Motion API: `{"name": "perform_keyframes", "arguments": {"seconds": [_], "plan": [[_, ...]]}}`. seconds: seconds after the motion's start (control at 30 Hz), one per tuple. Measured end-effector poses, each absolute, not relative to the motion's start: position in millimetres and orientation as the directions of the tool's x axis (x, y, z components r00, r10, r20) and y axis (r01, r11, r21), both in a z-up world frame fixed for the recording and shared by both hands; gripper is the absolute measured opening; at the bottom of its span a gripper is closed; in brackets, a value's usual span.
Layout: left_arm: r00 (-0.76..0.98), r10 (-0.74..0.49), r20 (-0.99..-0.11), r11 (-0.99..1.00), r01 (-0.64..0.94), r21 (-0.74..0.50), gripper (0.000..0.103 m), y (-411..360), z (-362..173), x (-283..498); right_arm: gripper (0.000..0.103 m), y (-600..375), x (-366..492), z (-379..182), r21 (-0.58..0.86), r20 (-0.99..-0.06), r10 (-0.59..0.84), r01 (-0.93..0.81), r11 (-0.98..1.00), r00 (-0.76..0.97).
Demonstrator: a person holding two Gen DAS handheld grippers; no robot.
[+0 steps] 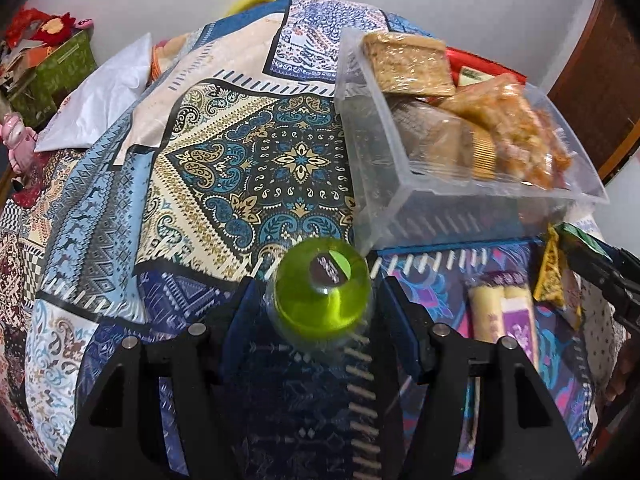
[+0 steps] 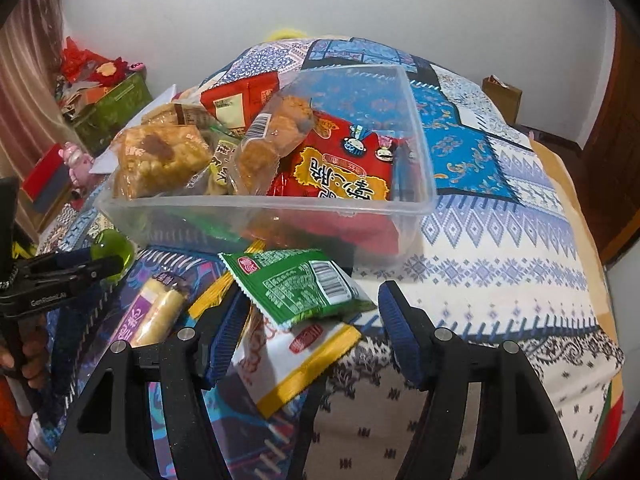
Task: Organize snacks
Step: 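Grasp the green jelly cup with the left tool while the right tool grasps the green sachet, then place the jelly cup in the box with the left tool while the right drops the green sachet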
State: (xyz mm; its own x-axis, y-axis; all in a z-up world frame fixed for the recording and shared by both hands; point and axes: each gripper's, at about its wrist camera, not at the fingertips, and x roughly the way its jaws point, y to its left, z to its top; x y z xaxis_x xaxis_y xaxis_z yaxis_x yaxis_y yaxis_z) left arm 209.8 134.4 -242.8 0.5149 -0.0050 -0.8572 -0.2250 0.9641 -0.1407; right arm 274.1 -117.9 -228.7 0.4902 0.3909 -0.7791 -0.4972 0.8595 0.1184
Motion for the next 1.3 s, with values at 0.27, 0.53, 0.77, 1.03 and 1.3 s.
{"name": "perform_keyframes", "arguments": {"seconds": [0.27, 0.53, 0.77, 1.03, 1.3], "plan": [[0.543, -0.008, -0.84, 0.955, -0.245, -0.167, 0.055, 142.1, -248.7, 213.3, 0.046, -115.3, 273.4, -229.7, 0.114, -0.769, 0.396, -0.502, 0.857, 0.502], [0.561, 0.01, -0.828, 0.963, -0.227, -0.143, 0.054, 135.2, -239.6, 193.9, 0.033, -116.5, 268.6, -222.5, 0.112, -0.758, 0.407, -0.512, 0.851, 0.511], [0.6, 0.024, -0.8, 0.967, -0.218, -0.134, 0.054, 127.4, -215.1, 173.1, 0.028, -124.5, 256.7, -207.6, 0.115, -0.734, 0.426, -0.521, 0.846, 0.529], [0.667, 0.023, -0.744, 0.977, -0.172, -0.124, 0.054, 110.9, -174.4, 159.2, 0.027, -133.5, 242.9, -184.6, 0.119, -0.693, 0.452, -0.53, 0.84, 0.561], [0.719, -0.004, -0.694, 0.985, -0.117, -0.127, 0.054, 89.3, -141.4, 168.0, 0.027, -145.4, 242.4, -158.6, 0.131, -0.635, 0.473, -0.518, 0.845, 0.611]]}}
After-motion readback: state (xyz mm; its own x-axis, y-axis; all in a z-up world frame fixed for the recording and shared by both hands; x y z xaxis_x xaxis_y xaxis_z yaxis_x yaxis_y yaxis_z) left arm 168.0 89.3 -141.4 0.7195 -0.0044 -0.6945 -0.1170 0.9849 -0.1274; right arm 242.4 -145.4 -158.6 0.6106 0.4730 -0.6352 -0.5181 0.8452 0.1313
